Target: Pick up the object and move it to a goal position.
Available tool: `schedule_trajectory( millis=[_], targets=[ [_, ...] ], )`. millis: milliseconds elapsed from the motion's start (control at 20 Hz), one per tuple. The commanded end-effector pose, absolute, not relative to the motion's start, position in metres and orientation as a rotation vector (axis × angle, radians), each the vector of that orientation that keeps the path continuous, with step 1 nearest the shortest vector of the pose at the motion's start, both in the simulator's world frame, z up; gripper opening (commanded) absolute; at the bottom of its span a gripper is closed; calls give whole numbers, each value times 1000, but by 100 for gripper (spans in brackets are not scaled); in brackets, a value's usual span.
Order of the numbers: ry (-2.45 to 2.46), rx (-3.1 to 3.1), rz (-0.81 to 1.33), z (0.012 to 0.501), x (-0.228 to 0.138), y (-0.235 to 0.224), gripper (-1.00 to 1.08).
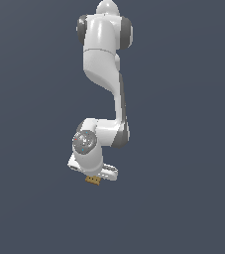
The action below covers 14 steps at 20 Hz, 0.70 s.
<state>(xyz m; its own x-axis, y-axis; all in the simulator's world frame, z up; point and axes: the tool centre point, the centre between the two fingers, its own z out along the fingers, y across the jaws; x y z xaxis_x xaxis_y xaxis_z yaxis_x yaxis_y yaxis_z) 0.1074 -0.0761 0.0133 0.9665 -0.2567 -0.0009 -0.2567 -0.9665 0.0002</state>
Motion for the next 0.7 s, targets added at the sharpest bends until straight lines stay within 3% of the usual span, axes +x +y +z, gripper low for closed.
schedule_trajectory(
  millis=[0, 650],
  targets=[
    [-406, 3115, 0, 14, 116, -80, -100],
    [-406, 3115, 0, 14, 137, -87, -100]
  ],
)
